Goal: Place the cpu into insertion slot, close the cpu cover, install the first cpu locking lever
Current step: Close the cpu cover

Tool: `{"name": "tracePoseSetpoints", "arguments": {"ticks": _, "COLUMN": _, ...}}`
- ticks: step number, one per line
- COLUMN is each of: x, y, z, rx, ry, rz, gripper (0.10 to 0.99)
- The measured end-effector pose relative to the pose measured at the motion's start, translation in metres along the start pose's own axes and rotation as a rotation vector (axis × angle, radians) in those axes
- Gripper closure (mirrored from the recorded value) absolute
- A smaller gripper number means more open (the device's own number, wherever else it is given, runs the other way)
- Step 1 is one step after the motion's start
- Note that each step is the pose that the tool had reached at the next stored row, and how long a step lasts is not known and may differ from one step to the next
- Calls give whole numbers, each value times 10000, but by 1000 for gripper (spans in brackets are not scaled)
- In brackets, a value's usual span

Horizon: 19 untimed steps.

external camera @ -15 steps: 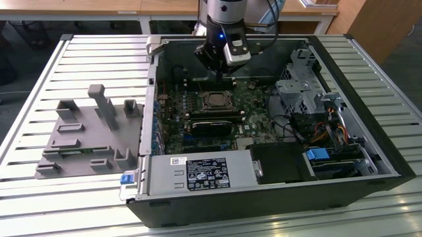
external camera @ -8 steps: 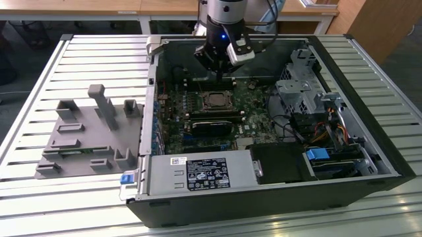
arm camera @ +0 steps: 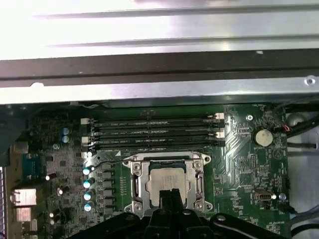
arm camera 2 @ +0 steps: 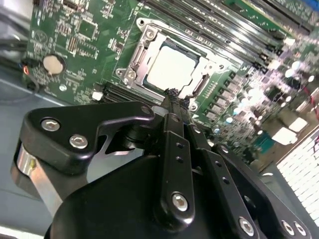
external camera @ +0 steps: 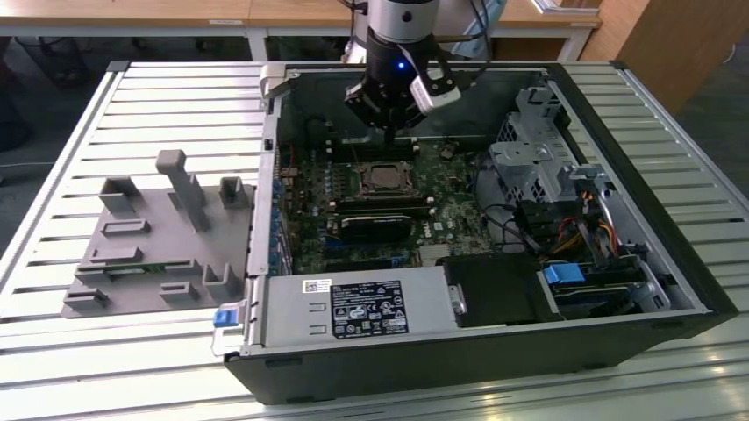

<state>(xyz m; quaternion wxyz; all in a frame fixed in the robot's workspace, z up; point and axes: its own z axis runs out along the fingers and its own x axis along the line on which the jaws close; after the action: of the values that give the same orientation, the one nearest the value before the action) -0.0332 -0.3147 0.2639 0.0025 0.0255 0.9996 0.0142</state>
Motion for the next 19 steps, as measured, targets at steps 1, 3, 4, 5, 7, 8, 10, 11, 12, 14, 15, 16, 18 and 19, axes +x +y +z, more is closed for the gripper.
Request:
{"name": "tracePoseSetpoints", "arguments": {"ticks": 1, "x": 0, "y": 0, "z": 0, "rx": -1, "ry": 5, "rz": -181, "gripper": 980}}
{"name": "tracePoseSetpoints", "arguments": {"ticks": 3, "x": 1, "y": 0, "z": 1, "rx": -2, "ry": 13, "rz": -465, "gripper": 980}}
{"name": "tracePoseSetpoints", "arguments": {"ticks": 4, "x": 4, "y": 0, "z": 1, "rx": -3, "ry": 15, "rz": -544, "gripper": 980}}
{"name": "tracePoseSetpoints", "arguments": {"ticks": 5, "x": 15, "y": -1, "z": 2, "rx": -6, "ry": 15, "rz": -581, "gripper": 980}}
{"name": "tracePoseSetpoints", "arguments": {"ticks": 7, "x": 60, "y": -3, "z": 1, "rx": -4, "ry": 9, "rz": -585, "gripper": 980}}
{"name": "tracePoseSetpoints", "arguments": {"ticks": 8, "x": 92, "y": -5, "z": 1, "rx": -3, "ry": -2, "rz": -585, "gripper": 980}}
{"name": "tracePoseSetpoints", "arguments": {"ticks": 10, "x": 128, "y": -6, "z": 2, "rx": -5, "ry": -20, "rz": -585, "gripper": 980}}
{"name": "tracePoseSetpoints", "arguments": {"ticks": 11, "x": 139, "y": -7, "z": 2, "rx": -4, "ry": -25, "rz": -585, "gripper": 980}}
{"name": "tracePoseSetpoints", "arguments": {"ticks": 12, "x": 144, "y": -7, "z": 1, "rx": -4, "ry": -27, "rz": -585, "gripper": 980}}
{"name": "tracePoseSetpoints", "arguments": {"ticks": 14, "x": 146, "y": -7, "z": 1, "rx": -3, "ry": -26, "rz": -586, "gripper": 980}}
{"name": "tracePoseSetpoints", "arguments": {"ticks": 15, "x": 149, "y": -8, "z": 1, "rx": -4, "ry": -27, "rz": -585, "gripper": 980}}
{"name": "tracePoseSetpoints", "arguments": {"ticks": 16, "x": 153, "y": -8, "z": 1, "rx": -3, "ry": -28, "rz": -584, "gripper": 980}}
{"name": "tracePoseSetpoints", "arguments": {"ticks": 18, "x": 162, "y": -8, "z": 1, "rx": -3, "ry": -27, "rz": -585, "gripper": 980}}
{"name": "tracePoseSetpoints", "arguments": {"ticks": 19, "x": 166, "y": -8, "z": 1, "rx": -4, "ry": -27, "rz": -585, "gripper": 980}}
